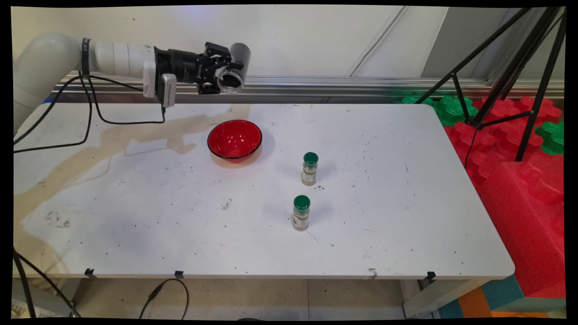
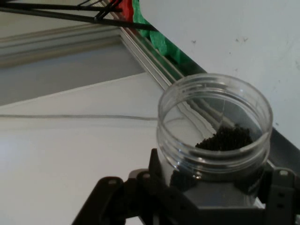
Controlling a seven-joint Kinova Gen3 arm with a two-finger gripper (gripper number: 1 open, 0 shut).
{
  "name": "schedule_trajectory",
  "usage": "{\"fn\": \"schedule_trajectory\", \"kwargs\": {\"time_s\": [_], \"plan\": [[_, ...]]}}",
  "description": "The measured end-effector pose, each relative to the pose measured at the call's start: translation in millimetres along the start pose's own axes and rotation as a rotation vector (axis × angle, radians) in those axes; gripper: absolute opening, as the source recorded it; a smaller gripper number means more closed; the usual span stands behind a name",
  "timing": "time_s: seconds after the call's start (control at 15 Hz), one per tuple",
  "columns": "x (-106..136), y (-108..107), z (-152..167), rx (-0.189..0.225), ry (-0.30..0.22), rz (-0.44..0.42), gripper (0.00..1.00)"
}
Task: Pour the black seasoning powder in the red bowl
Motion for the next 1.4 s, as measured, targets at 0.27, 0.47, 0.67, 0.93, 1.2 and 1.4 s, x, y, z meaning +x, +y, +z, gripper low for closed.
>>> {"fn": "schedule_trajectory", "kwargs": {"time_s": [0.27, 0.47, 0.67, 0.93, 1.2, 1.4], "plan": [[2.5, -0.2, -0.1, 0.004, -0.006, 0.075, 0.00], [4.6, -0.4, -0.3, 0.007, -0.007, 0.120, 0.00], [7.2, -0.6, -0.8, 0.011, -0.008, 0.169, 0.00], [10.3, -0.8, -1.5, 0.014, -0.008, 0.214, 0.00], [13.6, -0.8, -2.7, 0.017, -0.008, 0.256, 0.00], [15.7, -0.9, -3.6, 0.019, -0.007, 0.279, 0.00]]}}
